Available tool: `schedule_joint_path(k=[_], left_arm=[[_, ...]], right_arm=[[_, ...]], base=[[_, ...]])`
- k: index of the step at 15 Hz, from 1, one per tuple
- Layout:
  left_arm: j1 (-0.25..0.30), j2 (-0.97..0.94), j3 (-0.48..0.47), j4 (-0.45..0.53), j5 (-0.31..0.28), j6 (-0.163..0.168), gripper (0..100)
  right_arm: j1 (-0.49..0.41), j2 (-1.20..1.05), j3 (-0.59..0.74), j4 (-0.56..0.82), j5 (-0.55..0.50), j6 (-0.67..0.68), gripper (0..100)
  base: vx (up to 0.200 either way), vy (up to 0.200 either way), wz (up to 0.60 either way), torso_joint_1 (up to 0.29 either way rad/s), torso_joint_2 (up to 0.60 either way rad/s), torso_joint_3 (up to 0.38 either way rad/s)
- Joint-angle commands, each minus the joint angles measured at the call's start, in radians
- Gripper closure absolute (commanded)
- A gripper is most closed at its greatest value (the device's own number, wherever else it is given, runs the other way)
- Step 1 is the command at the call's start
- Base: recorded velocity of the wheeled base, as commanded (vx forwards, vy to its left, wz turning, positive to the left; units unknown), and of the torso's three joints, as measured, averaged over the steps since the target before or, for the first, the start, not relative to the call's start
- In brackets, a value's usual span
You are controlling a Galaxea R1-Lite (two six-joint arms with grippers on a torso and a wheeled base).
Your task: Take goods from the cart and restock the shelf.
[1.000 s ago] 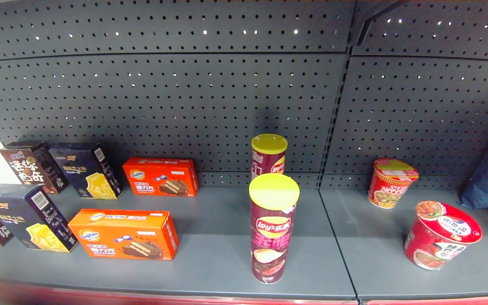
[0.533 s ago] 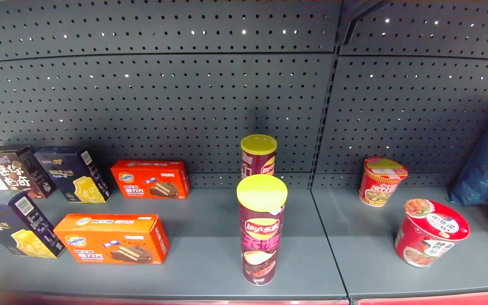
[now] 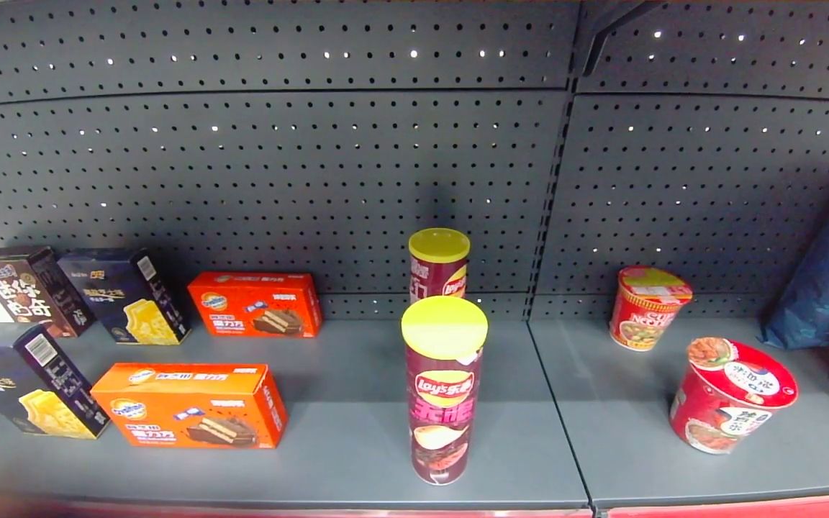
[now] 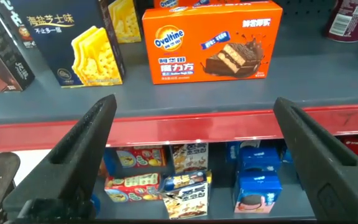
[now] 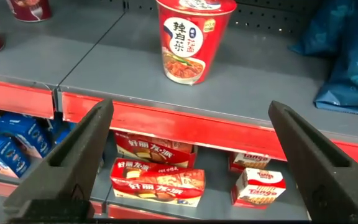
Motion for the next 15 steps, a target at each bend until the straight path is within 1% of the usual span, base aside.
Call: schedule_joint_path(k=[1,8,9,15], left_arm=[[-0.001,0.001,0.000,0.000,-0.002,0.003,0],[-0.001,0.001,0.000,0.000,-0.002,0.002,0],[-0.001,0.001,0.000,0.000,-0.003,0.000,0],[-0.001,0.001,0.000,0.000,-0.002,-0.001,0]], right_arm=[[0.000,0.003,0.000,-0.001,0.000,-0.001,0],[0.000,0.003,0.000,-0.001,0.000,-0.003,0],[0.000,0.003,0.000,-0.001,0.002,-0.003,0],[0.000,0.003,-0.001,0.004,0.023,-0.001,0]], base=[[0.000,0.000,0.00,0.000,0.00,0.000],[0.000,0.000,0.00,0.000,0.00,0.000],[0.000,0.200,0.00,-0.002,0.00,0.002],[0.000,0.000,0.00,0.000,0.00,0.000]])
